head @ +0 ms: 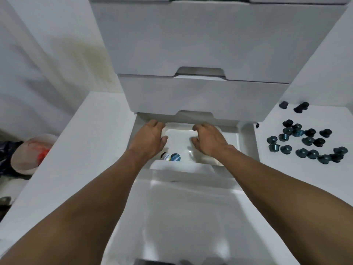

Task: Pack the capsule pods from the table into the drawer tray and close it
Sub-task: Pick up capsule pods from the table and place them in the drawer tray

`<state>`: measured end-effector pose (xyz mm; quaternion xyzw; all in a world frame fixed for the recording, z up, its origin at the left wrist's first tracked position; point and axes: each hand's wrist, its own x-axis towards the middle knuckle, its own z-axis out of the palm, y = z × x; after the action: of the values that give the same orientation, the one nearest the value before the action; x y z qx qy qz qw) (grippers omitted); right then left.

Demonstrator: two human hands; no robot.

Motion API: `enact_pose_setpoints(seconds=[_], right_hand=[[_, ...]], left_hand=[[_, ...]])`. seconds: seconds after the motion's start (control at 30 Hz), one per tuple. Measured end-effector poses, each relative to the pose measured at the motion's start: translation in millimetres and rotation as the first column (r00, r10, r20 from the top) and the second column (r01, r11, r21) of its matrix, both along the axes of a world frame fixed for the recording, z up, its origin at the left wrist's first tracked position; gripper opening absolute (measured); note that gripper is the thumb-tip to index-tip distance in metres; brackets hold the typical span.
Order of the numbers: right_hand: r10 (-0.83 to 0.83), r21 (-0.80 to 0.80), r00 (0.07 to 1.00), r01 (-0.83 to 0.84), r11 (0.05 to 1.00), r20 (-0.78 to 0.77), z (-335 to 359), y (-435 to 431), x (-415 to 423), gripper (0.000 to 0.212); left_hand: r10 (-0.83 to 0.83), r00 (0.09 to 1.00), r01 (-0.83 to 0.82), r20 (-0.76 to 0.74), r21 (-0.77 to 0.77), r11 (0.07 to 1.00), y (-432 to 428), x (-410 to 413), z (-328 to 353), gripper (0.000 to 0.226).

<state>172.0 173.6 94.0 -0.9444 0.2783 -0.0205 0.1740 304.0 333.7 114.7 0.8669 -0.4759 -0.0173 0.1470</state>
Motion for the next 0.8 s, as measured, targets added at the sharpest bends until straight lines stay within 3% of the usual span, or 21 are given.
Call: enact_pose_setpoints(seconds=[0.17,0.3,0.63,0.8], right_hand=[[0.011,-0.122,0.979,0.014,0.992,0.203,42.7,6.9,-39.4,0.041],[-0.028,-0.229,0.953,0.101,0.968,0.302,76.9,22.9,-82.4,0.044],[-0.175,-0.316,0.924,0.288,0.904,0.340,116.0,52.5,-218.2,0.042],[-0.242,-0.310,0.910,0.351,0.884,0.338,115.9,48.3,-272.8,0.040]], left_hand=[[-0.021,0.990,0.049,0.139,-0.204,0.978,3.7,-37.7,34.2,0.036],[-0.041,0.966,0.109,0.255,-0.257,0.960,10.3,-69.1,63.2,0.039],[-0.165,0.911,0.281,0.378,-0.277,0.919,20.1,-178.4,102.6,0.031],[-0.220,0.904,0.325,0.366,-0.254,0.911,1.4,-229.8,105.6,0.031]])
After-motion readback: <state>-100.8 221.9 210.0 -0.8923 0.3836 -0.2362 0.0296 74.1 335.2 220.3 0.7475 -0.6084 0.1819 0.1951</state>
